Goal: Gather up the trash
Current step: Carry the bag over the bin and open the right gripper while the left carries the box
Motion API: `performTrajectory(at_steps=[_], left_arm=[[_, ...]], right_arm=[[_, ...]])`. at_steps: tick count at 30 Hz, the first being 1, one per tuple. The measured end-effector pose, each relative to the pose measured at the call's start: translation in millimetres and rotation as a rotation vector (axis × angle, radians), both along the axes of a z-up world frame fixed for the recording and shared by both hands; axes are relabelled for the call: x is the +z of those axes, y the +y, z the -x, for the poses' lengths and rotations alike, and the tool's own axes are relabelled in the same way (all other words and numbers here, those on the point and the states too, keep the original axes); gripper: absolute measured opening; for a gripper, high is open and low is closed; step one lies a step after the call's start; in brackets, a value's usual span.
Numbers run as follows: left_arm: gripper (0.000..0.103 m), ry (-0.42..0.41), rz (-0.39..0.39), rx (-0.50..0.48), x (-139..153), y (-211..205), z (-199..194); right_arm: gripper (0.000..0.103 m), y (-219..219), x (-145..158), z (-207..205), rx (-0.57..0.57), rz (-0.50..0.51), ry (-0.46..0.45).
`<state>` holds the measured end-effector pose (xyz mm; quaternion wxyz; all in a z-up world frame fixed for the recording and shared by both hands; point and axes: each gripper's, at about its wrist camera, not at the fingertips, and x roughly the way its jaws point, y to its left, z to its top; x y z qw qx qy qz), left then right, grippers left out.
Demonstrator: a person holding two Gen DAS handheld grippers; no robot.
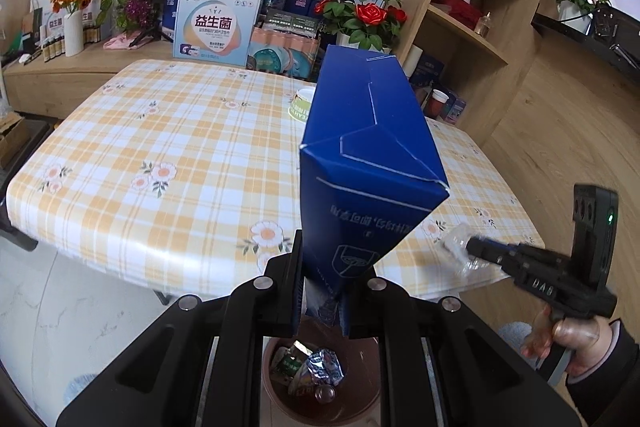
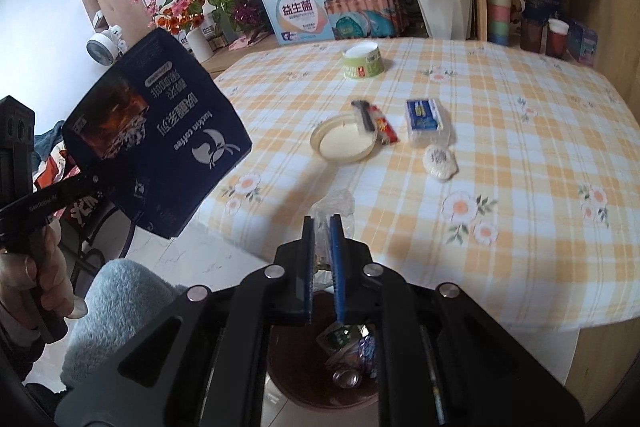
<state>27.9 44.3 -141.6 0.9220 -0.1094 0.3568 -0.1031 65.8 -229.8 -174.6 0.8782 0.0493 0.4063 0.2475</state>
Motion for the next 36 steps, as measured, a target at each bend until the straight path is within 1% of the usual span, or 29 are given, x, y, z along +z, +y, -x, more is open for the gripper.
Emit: performTrajectory(at_steps=[5,10,16,25,26,29,32,34,35,36], left_arm=[[0.014,0.007,-0.002,0.003,-4,0,17],[0.014,0.018,-0.002,0.004,-8,1,26],[0.014,0.037,-0.001,0.001,-16,-3,33],[0.014,0.079,-0.007,0.005,-32,-1,31],[0.014,0.082,-0.008,0.003,-33,-1,31],[0.014,0.091,-0.012,-0.003,-36,-3,30],[0.014,0.099,-0.017,-0.01,-39,-6,30],[0.014,0.104,-0.021,-0.019,-40,-8,30],[0.014,0.107,-0.023,-0.025,-40,-10,30],[0.014,0.108,-0.025,-0.029,-41,-11,31]], right_arm=[[0.012,3,-21,18,0.011,0.014,0.057],[0.012,5,-32,28,0.019,0.022,0.088],[0.012,7,-40,30,0.027,0.033,0.114],[0.013,16,-61,23,0.049,0.043,0.18],[0.016,17,-63,22,0.053,0.046,0.185],[0.031,18,-64,22,0.059,0.038,0.185],[0.031,18,-60,22,0.056,0.029,0.172],[0.036,15,-55,22,0.05,0.025,0.154],[0.041,14,-51,22,0.044,0.026,0.139],[0.05,13,-47,22,0.038,0.028,0.127]])
